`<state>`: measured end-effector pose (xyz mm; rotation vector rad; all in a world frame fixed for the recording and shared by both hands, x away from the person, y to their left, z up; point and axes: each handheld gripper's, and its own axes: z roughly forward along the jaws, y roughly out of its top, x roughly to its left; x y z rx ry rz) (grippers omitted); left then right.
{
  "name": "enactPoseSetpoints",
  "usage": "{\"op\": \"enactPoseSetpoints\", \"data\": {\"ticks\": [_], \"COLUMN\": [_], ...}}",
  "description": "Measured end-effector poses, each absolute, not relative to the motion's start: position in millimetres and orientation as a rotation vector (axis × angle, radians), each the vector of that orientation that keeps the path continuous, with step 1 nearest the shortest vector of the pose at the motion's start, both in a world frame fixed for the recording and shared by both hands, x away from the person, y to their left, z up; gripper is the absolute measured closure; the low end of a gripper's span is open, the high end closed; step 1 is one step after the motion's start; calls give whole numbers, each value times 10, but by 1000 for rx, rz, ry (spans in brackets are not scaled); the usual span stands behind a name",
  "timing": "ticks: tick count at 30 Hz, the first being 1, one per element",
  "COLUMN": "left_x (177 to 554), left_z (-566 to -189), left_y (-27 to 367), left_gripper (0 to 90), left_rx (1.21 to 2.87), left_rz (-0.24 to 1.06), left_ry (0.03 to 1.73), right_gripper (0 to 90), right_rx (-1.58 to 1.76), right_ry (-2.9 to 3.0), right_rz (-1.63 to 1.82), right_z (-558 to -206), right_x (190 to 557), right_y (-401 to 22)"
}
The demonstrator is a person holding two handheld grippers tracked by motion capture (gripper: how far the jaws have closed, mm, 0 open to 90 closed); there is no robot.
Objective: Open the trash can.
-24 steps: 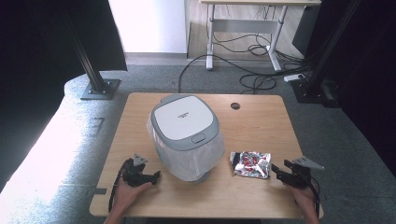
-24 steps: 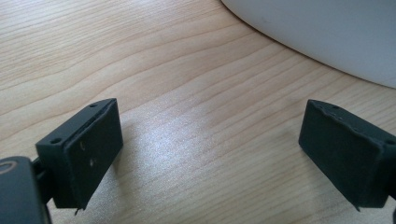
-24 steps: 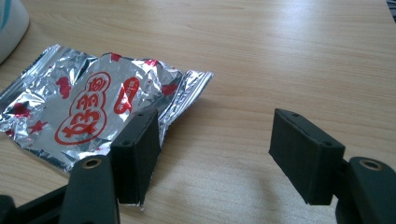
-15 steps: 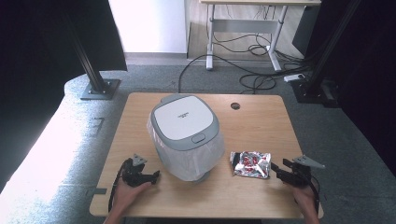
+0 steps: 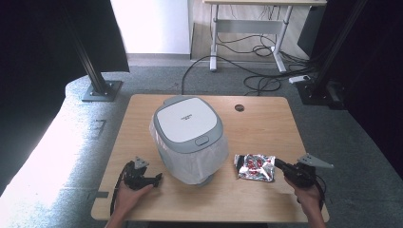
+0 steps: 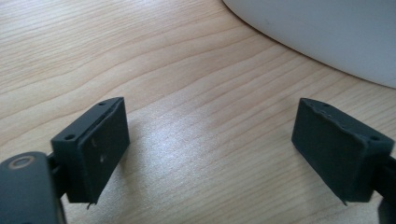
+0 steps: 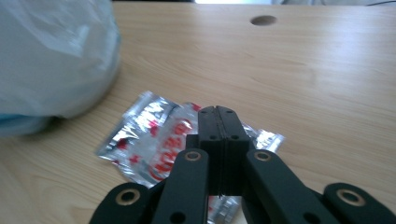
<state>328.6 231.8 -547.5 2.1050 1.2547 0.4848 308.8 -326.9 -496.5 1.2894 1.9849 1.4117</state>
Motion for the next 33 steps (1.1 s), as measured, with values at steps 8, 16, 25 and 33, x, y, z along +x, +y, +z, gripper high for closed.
{"op": "enactPoseSetpoints", "data": {"ticks": [8,16,25,33], "left_x": [3283,3281,3281,3280], "left_z": [-5473,-5473,-5474,-5474], "left_y": [2338,2340,2338,2338], "left_gripper": [141,142,142,143], "left_rx": [2105,2106,2102,2102], "left_rz": [485,484,484,484], "left_ry": [1246,1245,1246,1246], "right_gripper": [897,898,897,897], "right_rx": [1178,1079,1010,904], "right_ry": [2037,2062,2084,2112], "right_rz": [1467,1529,1606,1663], "right_z": [-4776,-4485,-4225,-3887], "right_x": [3126,3244,3326,3364], "right_y": [-3086,-2821,-2662,-2339]}}
